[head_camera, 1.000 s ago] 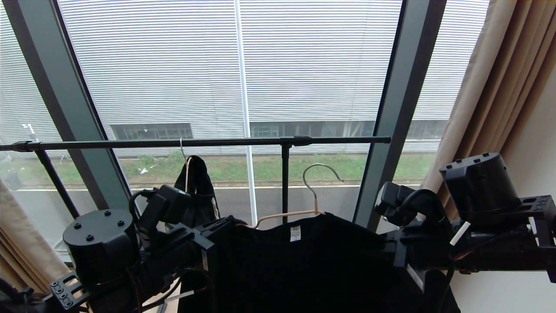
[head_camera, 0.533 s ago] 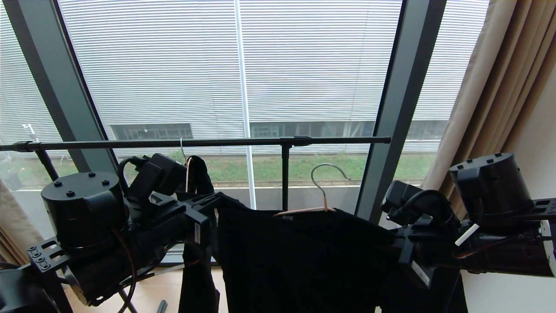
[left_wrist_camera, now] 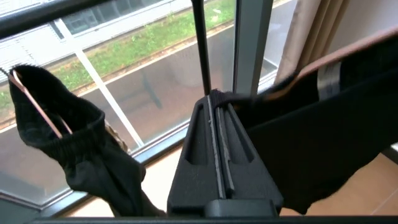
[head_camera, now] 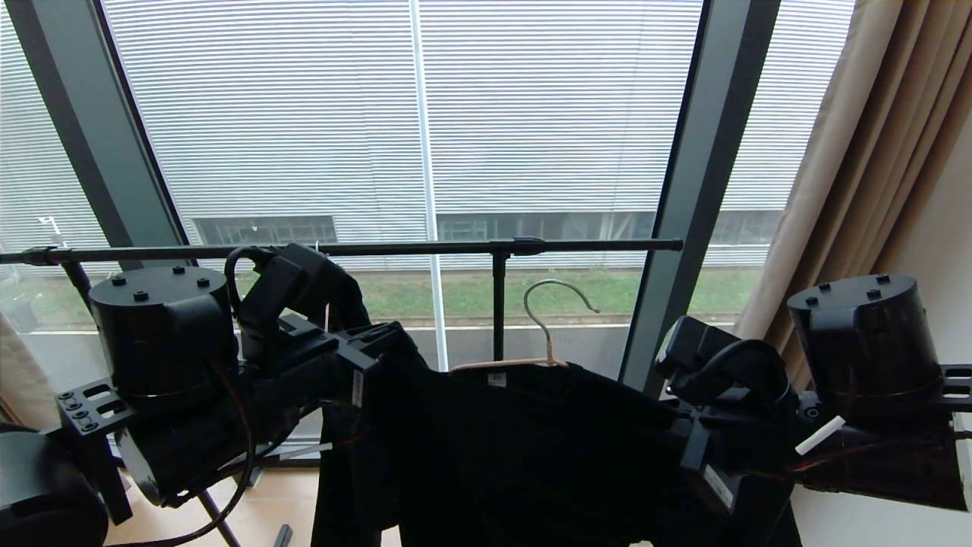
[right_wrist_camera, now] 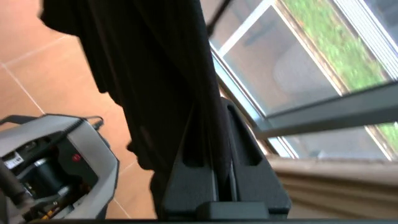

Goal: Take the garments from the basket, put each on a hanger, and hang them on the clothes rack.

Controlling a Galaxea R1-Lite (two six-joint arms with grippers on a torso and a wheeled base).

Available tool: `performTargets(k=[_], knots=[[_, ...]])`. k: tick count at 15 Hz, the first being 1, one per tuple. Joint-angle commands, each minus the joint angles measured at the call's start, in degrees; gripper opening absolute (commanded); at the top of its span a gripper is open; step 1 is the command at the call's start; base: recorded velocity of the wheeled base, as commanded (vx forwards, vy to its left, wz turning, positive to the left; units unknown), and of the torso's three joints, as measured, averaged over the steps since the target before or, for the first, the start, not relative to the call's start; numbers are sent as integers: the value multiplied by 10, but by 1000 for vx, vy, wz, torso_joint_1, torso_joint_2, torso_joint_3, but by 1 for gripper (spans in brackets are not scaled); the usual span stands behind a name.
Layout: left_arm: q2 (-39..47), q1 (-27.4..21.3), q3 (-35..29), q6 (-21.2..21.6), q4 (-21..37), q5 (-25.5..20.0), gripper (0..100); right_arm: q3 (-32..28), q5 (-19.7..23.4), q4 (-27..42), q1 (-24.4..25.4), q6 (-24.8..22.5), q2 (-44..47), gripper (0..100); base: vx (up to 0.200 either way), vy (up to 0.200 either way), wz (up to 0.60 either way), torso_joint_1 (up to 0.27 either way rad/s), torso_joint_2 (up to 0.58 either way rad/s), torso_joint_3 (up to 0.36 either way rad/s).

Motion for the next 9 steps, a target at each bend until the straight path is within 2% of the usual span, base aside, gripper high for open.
performTargets(k=[1, 3, 5, 6, 7, 9], knots=[[1, -11, -26, 0, 12, 0, 0, 8, 2, -23, 9, 17, 26, 0, 0, 0, 0, 0, 0, 0], [4, -16, -38, 0, 13, 0, 0, 11, 21, -37, 17, 48, 34, 0, 0, 0, 0, 0, 0, 0], [12, -14, -41, 1, 14, 1, 0, 23, 89, -38, 12, 47, 29, 0, 0, 0, 0, 0, 0, 0], [12, -14, -41, 1, 14, 1, 0, 23, 89, -38, 12, 47, 29, 0, 0, 0, 0, 0, 0, 0], [12, -11, -36, 1, 14, 1, 0, 30, 141, -35, -30, 7, 13, 0, 0, 0, 0, 0, 0, 0], [11, 0, -39, 1, 14, 1, 0, 42, 172, -35, -67, -46, 9, 0, 0, 0, 0, 0, 0, 0]])
